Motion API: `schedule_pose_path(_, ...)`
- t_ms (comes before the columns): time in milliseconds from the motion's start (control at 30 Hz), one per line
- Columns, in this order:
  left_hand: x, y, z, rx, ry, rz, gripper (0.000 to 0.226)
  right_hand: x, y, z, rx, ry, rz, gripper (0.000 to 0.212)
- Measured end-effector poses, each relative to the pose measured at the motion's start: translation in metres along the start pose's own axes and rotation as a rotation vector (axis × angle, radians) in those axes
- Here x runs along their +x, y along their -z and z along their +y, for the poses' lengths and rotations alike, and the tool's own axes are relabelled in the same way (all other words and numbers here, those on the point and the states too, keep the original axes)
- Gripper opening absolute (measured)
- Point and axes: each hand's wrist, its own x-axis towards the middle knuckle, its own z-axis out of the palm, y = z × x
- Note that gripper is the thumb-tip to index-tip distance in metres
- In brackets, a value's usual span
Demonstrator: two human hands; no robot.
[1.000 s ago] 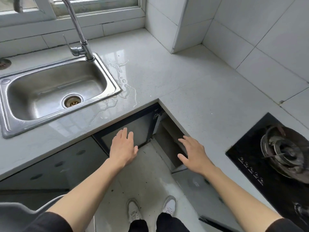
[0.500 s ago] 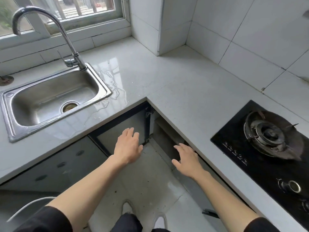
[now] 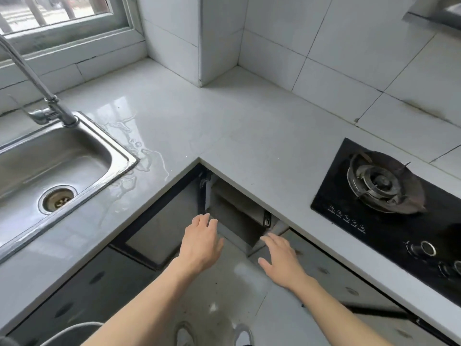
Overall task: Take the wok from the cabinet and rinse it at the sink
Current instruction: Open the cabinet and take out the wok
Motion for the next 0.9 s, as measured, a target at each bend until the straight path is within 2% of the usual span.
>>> schedule_pose_path(133, 0.007, -0.013, -0.005, 0.007, -0.024, -0.033, 0.043, 0.008, -0.015, -0.005, 0.027, 0.0, 0.008, 0.062)
schedule_pose_path(300, 0.057, -0.052, -0.021, 0.018, -0.052, 0.025, 0.044, 0.071, -0.041, 0.013, 0.04, 0.017, 0.095, 0.061)
schedule_pose_path(500, 0.123, -0.129, -0.037, 0.034, -0.109, 0.083, 0.049, 0.151, -0.092, 0.043, 0.015, -0.017, 0.241, 0.059)
schedule_pose_path(700, 0.189, -0.209, -0.053, 0.05, -0.238, 0.182, 0.053, 0.221, -0.145, 0.082, -0.153, -0.075, 0.414, 0.062)
schedule_pose_path(900, 0.249, -0.28, -0.059, -0.003, -0.368, 0.284, 0.053, 0.287, -0.173, 0.114, -0.26, -0.297, 0.547, 0.077)
